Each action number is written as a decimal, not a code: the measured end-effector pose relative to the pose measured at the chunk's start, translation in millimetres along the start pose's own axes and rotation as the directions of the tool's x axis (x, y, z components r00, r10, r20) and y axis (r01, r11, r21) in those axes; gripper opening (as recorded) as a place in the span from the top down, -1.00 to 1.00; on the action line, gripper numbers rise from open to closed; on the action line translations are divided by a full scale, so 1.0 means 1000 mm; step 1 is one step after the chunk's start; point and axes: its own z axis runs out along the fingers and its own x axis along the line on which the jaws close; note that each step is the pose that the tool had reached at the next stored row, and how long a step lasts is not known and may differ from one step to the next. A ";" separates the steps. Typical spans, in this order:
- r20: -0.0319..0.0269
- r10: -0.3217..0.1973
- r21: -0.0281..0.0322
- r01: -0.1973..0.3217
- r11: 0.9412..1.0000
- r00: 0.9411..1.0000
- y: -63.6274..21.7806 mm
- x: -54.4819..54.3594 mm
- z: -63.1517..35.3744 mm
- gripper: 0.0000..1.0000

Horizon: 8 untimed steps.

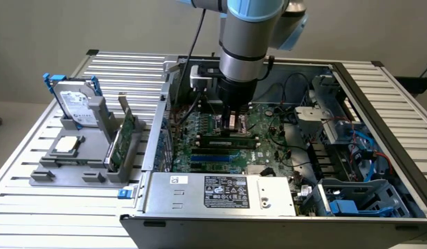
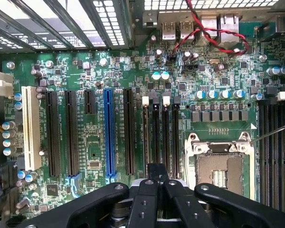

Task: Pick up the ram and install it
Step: 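Press down the ram until it locks into place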

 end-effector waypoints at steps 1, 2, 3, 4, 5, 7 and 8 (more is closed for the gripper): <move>0.000 0.000 0.000 0.000 1.000 1.000 -0.0001 0.000 0.0003 0.79; 0.000 0.000 0.000 0.000 1.000 1.000 -0.0001 0.001 0.0005 0.79; 0.000 0.000 0.000 0.000 1.000 1.000 -0.0001 0.001 0.0005 0.79; 0.000 0.000 0.000 0.000 1.000 1.000 -0.0002 0.002 0.0006 0.79; 0.000 0.000 0.000 0.000 1.000 1.000 -0.0002 0.003 0.0005 0.79; 0.000 0.000 0.000 0.000 1.000 1.000 -0.0001 0.004 0.0005 0.79; 0.000 0.000 0.000 0.000 1.000 1.000 -0.0002 0.004 0.0006 0.79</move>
